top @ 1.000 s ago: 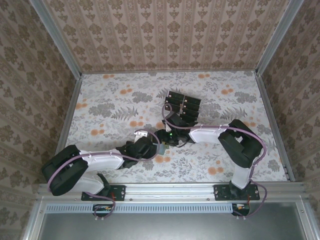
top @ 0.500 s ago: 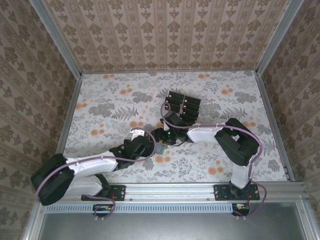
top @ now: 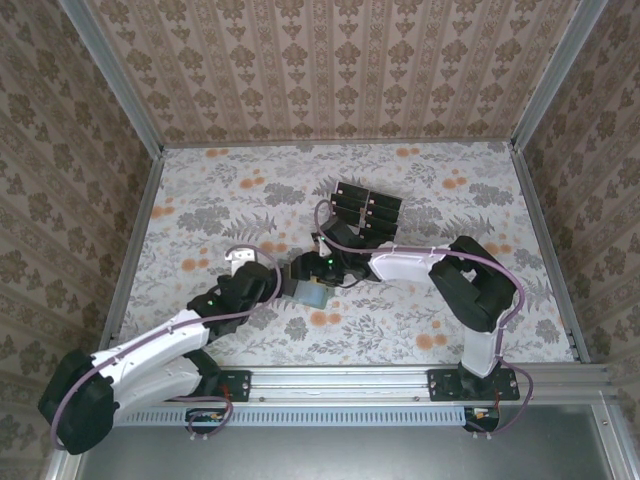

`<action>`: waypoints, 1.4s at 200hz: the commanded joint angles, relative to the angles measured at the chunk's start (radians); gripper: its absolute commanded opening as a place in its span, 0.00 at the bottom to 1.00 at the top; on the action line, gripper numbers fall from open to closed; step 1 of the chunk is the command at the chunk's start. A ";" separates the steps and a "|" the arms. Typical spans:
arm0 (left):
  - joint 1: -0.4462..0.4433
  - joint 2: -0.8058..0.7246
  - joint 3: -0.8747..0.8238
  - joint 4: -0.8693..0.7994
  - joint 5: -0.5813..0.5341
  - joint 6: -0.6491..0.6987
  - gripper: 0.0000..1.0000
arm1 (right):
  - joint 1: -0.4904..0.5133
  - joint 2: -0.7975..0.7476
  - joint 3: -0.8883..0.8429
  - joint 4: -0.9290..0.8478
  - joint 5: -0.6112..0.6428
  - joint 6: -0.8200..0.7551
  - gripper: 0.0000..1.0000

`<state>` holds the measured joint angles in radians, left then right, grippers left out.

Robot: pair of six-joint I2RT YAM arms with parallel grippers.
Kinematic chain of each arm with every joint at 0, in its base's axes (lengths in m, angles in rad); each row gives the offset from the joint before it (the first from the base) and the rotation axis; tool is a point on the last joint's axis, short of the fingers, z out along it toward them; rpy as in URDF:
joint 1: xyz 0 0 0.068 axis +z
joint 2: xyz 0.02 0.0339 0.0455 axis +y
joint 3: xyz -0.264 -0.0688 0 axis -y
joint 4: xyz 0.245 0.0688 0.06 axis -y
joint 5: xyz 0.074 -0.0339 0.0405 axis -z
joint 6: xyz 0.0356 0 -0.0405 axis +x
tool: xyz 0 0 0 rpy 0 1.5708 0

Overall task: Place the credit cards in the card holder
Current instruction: Flip over the card slot on the card holder.

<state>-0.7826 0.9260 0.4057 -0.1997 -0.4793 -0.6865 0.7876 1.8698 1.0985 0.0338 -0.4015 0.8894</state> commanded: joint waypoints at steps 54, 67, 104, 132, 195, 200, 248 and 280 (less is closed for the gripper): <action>0.031 -0.049 0.015 -0.054 0.004 -0.025 1.00 | 0.045 0.200 0.241 -0.086 -0.016 -0.016 0.66; 0.035 -0.058 0.015 -0.062 0.002 -0.024 1.00 | 0.047 0.232 0.274 -0.088 -0.021 -0.013 0.66; 0.048 -0.076 0.014 -0.080 0.009 -0.020 1.00 | 0.046 0.170 0.258 -0.063 -0.031 -0.027 0.66; 0.056 -0.066 0.018 -0.073 0.024 -0.014 1.00 | 0.047 -0.002 0.162 -0.087 0.028 -0.066 0.66; 0.065 -0.001 0.040 -0.032 0.042 -0.005 1.00 | 0.073 -0.176 0.051 -0.441 0.411 -0.207 0.68; 0.065 0.005 0.042 -0.031 0.044 -0.005 1.00 | 0.080 -0.171 0.054 -0.457 0.433 -0.216 0.68; 0.066 0.055 0.071 -0.014 0.048 0.000 1.00 | 0.146 -0.059 0.133 -0.599 0.600 -0.263 0.69; 0.065 0.078 0.076 -0.007 0.057 -0.002 1.00 | 0.145 -0.031 0.110 -0.591 0.647 -0.264 0.62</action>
<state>-0.7238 0.9897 0.4488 -0.2253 -0.4366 -0.6994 0.9367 1.8286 1.1942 -0.4980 0.1398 0.6491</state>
